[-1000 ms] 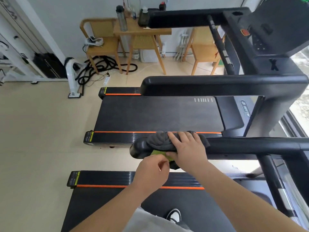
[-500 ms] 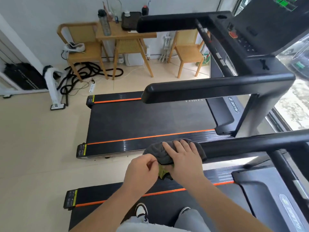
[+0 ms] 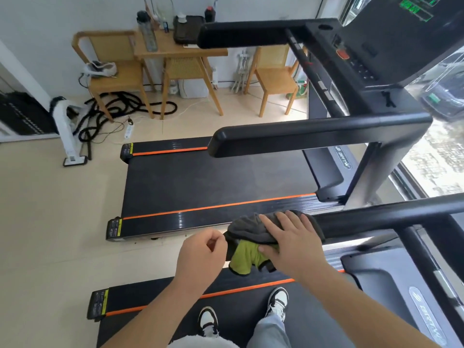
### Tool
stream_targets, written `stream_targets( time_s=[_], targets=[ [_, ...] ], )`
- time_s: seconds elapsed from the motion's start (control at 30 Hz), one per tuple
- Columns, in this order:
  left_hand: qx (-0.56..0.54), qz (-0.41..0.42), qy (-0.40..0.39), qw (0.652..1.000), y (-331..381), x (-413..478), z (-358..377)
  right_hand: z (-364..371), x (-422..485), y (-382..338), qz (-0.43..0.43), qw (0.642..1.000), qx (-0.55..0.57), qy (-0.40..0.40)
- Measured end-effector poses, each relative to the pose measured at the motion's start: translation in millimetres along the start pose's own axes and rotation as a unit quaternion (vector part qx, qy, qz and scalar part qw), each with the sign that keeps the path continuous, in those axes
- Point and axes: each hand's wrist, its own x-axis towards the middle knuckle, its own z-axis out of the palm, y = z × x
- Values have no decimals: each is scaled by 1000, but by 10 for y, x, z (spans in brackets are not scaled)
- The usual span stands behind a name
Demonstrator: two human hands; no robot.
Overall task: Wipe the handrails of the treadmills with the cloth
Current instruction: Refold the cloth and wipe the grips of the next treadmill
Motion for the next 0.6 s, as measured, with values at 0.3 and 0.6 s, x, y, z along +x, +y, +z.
stream_targets(
  time_s=[0.3, 0.6],
  targets=[
    [54, 106, 75, 990, 73, 139, 54, 10, 54, -601, -94, 995, 27, -1],
    [347, 202, -130, 907, 469, 80, 472, -382, -282, 498, 67, 966, 247, -21]
  ],
)
